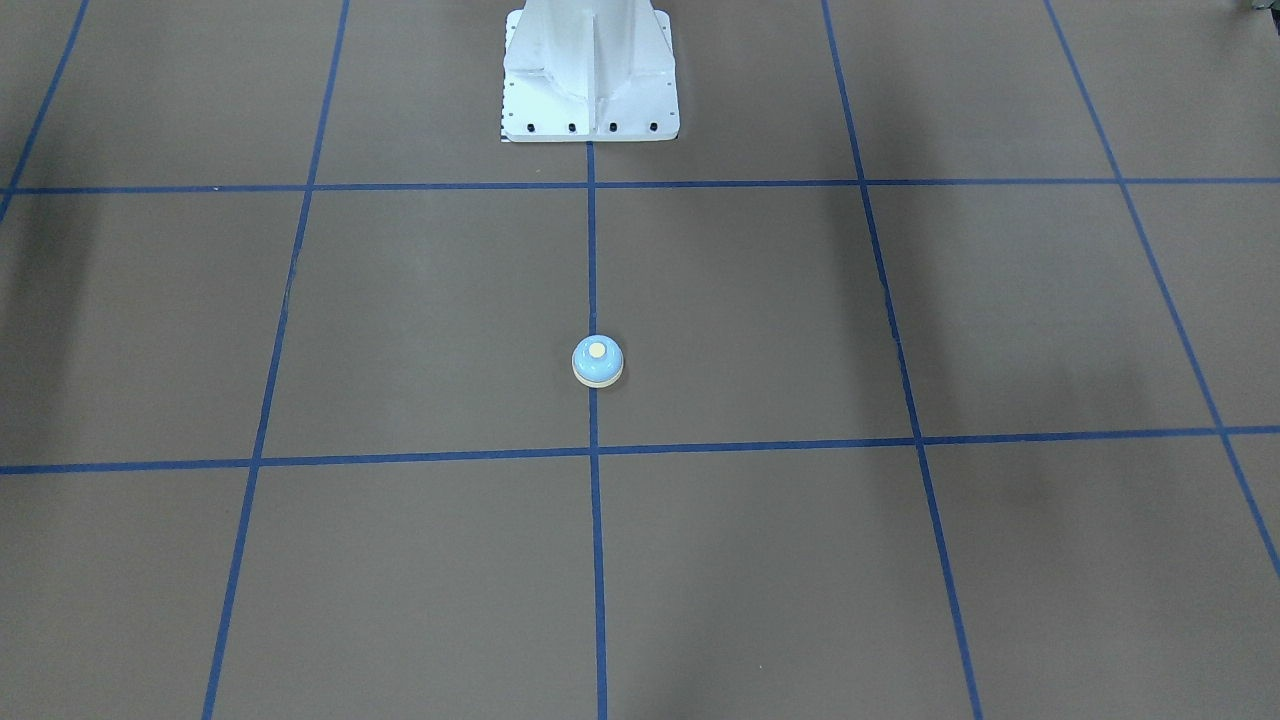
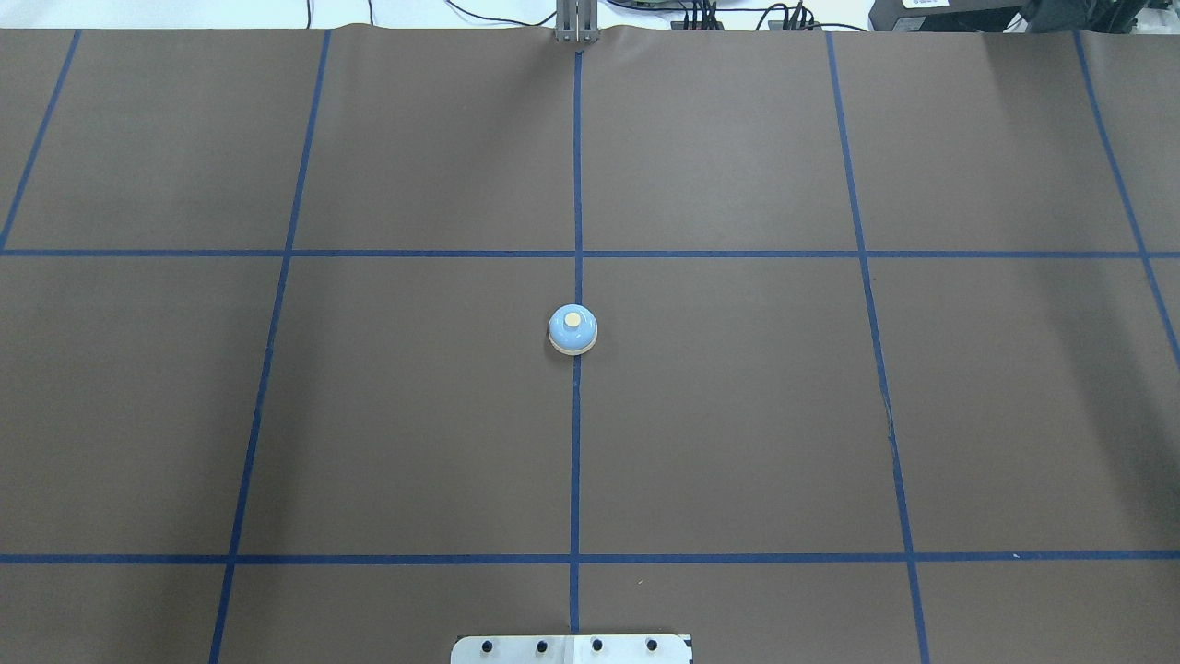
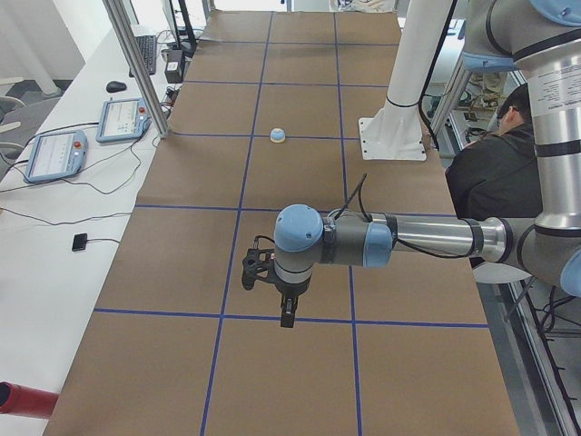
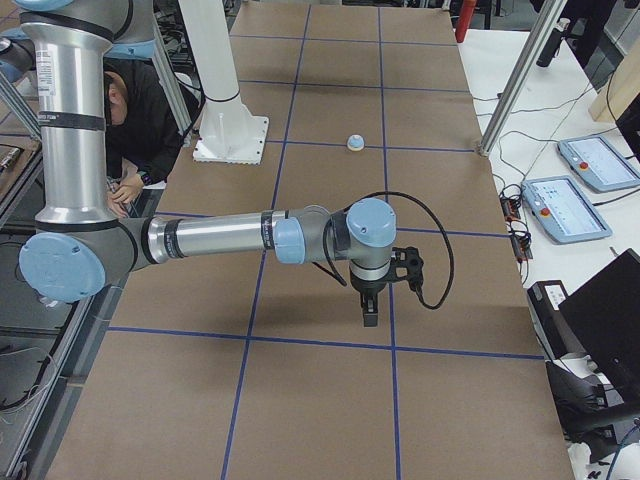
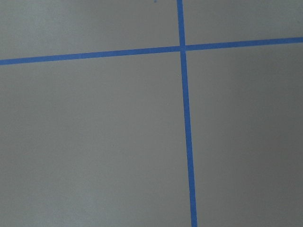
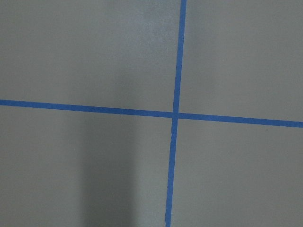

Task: Place and press bell with both arms

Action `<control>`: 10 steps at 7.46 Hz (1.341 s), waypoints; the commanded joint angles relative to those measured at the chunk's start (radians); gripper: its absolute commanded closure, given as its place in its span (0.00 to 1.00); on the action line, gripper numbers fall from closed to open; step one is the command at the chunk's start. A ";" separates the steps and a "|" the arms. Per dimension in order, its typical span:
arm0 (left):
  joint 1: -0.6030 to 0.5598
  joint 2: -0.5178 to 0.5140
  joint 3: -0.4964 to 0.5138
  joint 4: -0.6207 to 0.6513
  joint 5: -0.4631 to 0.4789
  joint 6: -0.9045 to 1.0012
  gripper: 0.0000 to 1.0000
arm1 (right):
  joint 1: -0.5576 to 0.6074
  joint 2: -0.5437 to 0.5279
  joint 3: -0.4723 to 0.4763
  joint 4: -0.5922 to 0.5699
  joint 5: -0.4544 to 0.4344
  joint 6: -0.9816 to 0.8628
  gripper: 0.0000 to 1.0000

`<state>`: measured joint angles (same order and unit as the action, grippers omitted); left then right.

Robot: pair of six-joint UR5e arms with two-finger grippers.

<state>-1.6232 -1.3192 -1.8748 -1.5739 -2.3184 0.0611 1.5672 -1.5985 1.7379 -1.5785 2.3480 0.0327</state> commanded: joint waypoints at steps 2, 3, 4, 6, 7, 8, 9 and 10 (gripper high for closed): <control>0.000 0.000 0.003 -0.001 0.001 0.000 0.00 | -0.003 0.000 0.002 0.000 0.007 0.003 0.00; 0.000 0.000 0.003 -0.002 0.001 -0.001 0.00 | -0.003 0.000 0.002 0.000 0.007 0.003 0.00; 0.000 0.000 0.005 -0.002 -0.001 0.000 0.00 | -0.003 0.000 0.002 0.000 0.007 0.006 0.00; 0.000 0.000 0.005 -0.002 -0.001 0.000 0.00 | -0.007 0.000 0.002 0.000 0.010 0.016 0.00; 0.000 0.000 0.005 -0.002 0.001 -0.001 0.00 | -0.007 0.000 0.002 0.000 0.013 0.019 0.00; 0.000 0.000 0.005 -0.002 0.001 -0.001 0.00 | -0.007 0.000 0.002 0.000 0.013 0.021 0.00; 0.000 0.000 0.003 -0.002 -0.001 0.000 0.00 | -0.007 0.000 0.002 0.000 0.013 0.021 0.00; 0.000 0.000 0.005 -0.002 -0.001 0.000 0.00 | -0.009 0.002 0.002 0.000 0.013 0.021 0.00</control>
<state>-1.6230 -1.3192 -1.8703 -1.5754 -2.3188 0.0608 1.5596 -1.5981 1.7396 -1.5785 2.3606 0.0532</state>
